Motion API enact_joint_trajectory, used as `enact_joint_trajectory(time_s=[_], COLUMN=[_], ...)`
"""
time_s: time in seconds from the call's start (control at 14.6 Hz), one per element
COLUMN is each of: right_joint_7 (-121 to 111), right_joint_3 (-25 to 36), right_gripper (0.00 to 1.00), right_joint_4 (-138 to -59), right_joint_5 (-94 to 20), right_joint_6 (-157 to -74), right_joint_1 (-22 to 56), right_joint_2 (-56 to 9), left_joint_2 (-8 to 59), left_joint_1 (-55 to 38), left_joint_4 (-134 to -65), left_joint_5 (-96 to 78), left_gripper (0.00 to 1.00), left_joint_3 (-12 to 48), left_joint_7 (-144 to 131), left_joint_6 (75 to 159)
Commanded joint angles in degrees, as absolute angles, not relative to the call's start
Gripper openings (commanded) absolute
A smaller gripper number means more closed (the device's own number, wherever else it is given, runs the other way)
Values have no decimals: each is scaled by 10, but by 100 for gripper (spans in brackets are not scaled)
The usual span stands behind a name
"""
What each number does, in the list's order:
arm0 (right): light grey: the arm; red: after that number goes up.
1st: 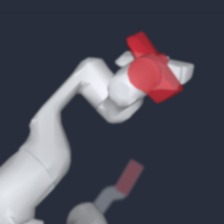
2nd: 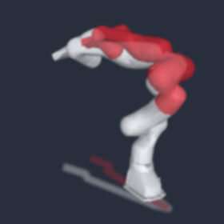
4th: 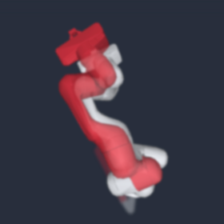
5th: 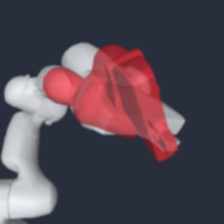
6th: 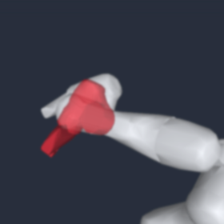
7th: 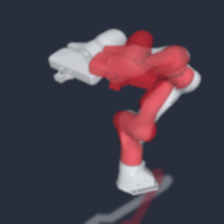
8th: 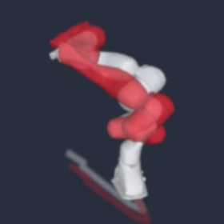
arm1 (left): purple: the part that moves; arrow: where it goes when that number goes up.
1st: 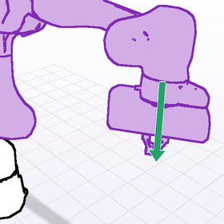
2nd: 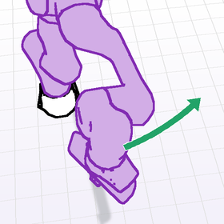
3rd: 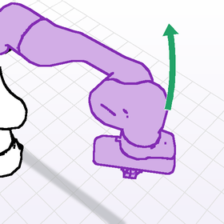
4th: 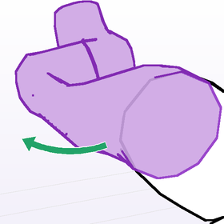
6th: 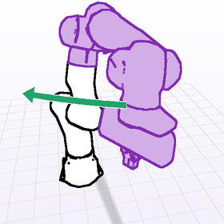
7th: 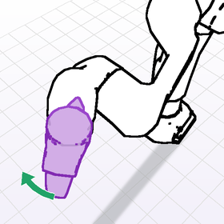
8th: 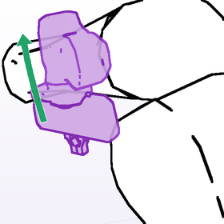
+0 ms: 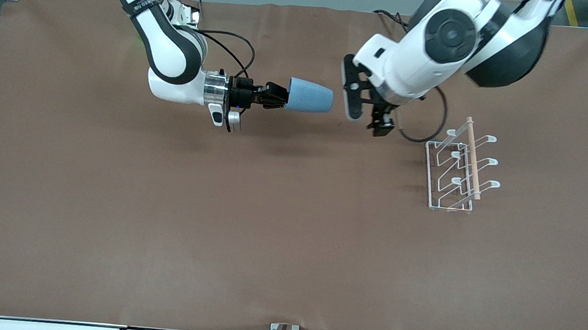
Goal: Hang cup on cup holder
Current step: 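Lift the blue cup with the right gripper while the left gripper approaches, then grasp the cup rim with the left gripper beside the right gripper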
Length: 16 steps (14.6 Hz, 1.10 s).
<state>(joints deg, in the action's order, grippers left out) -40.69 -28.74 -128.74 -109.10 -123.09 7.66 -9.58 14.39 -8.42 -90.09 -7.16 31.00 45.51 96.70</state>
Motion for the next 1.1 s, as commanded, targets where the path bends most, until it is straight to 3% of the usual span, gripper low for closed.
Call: enact_joint_trajectory(time_s=[0.0,0.62,1.03], right_joint_7=[-434,-439,-439], right_joint_3=[-294,-294,-295], right_gripper=[0,0,0], right_joint_4=[-1292,-1292,-1291], right_joint_5=[-1116,-1116,-1118], right_joint_6=[-1231,-1231,-1230], right_joint_1=[70,70,70], right_joint_2=[-99,-99,-100], left_joint_2=[157,163,199], left_joint_1=[-83,-110,-127], left_joint_4=[-887,-888,-890], left_joint_5=[-75,-77,-73], left_gripper=[100,100,100], left_joint_3=[345,357,356], left_joint_7=[461,461,463], left_joint_6=[993,1003,1058])
